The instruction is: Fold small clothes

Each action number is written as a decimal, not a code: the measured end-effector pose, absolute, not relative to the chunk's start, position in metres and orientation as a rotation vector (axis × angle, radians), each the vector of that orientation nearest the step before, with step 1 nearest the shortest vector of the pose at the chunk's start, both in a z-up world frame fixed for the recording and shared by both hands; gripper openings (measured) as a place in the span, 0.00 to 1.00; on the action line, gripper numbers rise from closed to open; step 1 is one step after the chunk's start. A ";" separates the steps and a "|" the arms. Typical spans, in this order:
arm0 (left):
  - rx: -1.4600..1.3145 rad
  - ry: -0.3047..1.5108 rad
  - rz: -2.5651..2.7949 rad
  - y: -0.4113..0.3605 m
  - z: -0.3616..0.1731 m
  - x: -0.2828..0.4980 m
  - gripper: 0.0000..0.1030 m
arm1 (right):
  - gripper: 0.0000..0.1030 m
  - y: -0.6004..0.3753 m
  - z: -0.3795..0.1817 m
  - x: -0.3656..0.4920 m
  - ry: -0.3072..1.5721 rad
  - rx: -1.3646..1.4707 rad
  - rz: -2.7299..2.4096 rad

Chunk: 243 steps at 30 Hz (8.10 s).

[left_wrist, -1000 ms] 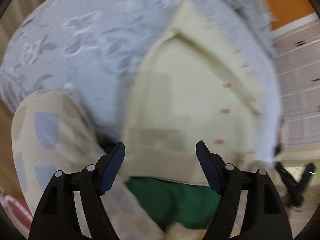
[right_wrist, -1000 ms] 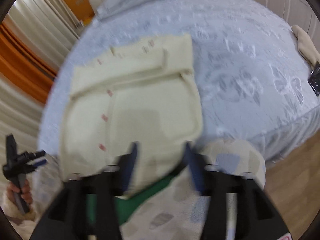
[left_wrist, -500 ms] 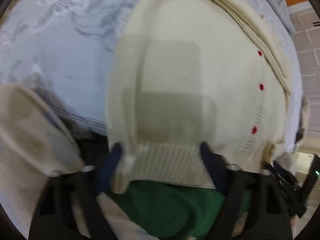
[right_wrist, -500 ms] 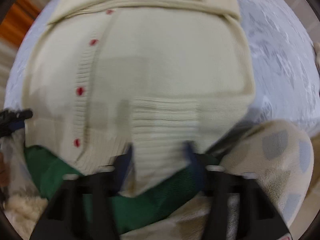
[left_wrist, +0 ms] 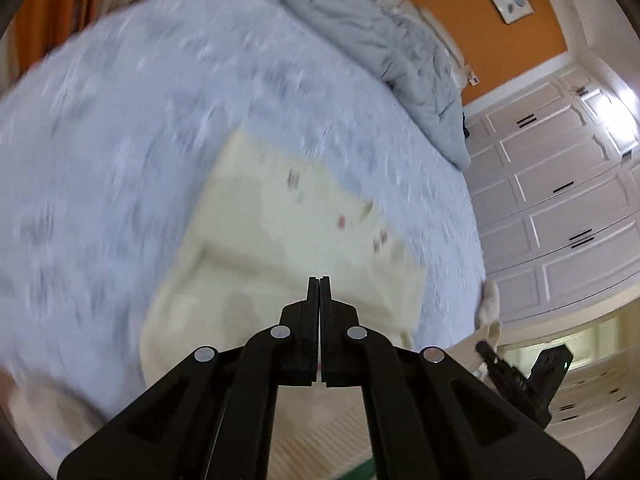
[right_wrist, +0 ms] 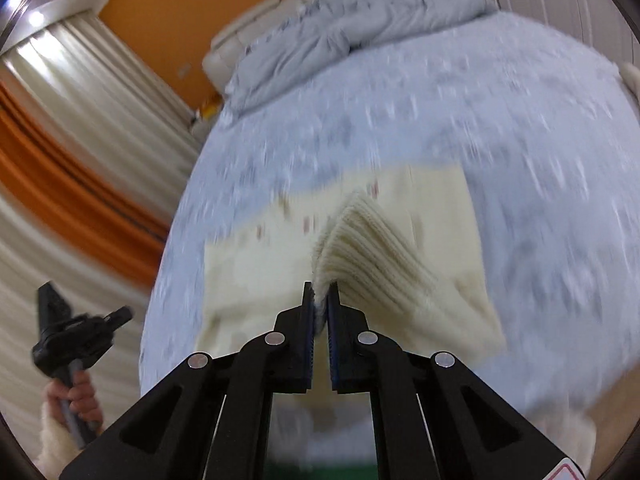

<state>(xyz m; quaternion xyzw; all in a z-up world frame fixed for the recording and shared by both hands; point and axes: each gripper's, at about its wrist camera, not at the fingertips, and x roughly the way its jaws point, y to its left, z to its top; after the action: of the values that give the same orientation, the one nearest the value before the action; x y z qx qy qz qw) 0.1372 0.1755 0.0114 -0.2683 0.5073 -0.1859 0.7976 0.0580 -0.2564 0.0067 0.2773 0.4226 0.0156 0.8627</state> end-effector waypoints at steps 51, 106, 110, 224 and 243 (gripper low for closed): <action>-0.160 1.016 -0.302 0.097 -0.075 0.322 0.78 | 0.62 -0.318 -0.111 0.175 1.086 0.385 -0.175; -0.816 1.242 -0.147 0.203 -0.101 0.085 0.13 | 0.15 -0.315 -0.098 0.014 1.176 0.712 -0.142; -0.732 1.345 -0.046 0.201 -0.136 0.050 0.15 | 0.28 -0.312 -0.121 -0.007 1.309 0.543 -0.293; -0.112 1.206 -0.121 0.095 -0.130 0.167 0.62 | 0.53 -0.302 -0.128 0.110 1.240 0.240 -0.307; -0.322 1.115 -0.045 0.155 -0.104 0.136 0.80 | 0.32 -0.291 -0.091 0.071 1.091 0.348 -0.231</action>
<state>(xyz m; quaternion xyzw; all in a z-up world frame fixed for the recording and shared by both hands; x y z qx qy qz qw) 0.1360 0.1555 -0.1044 -0.1520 0.5269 -0.0213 0.8360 0.0708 -0.2914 -0.0908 0.1642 0.5150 -0.1090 0.8342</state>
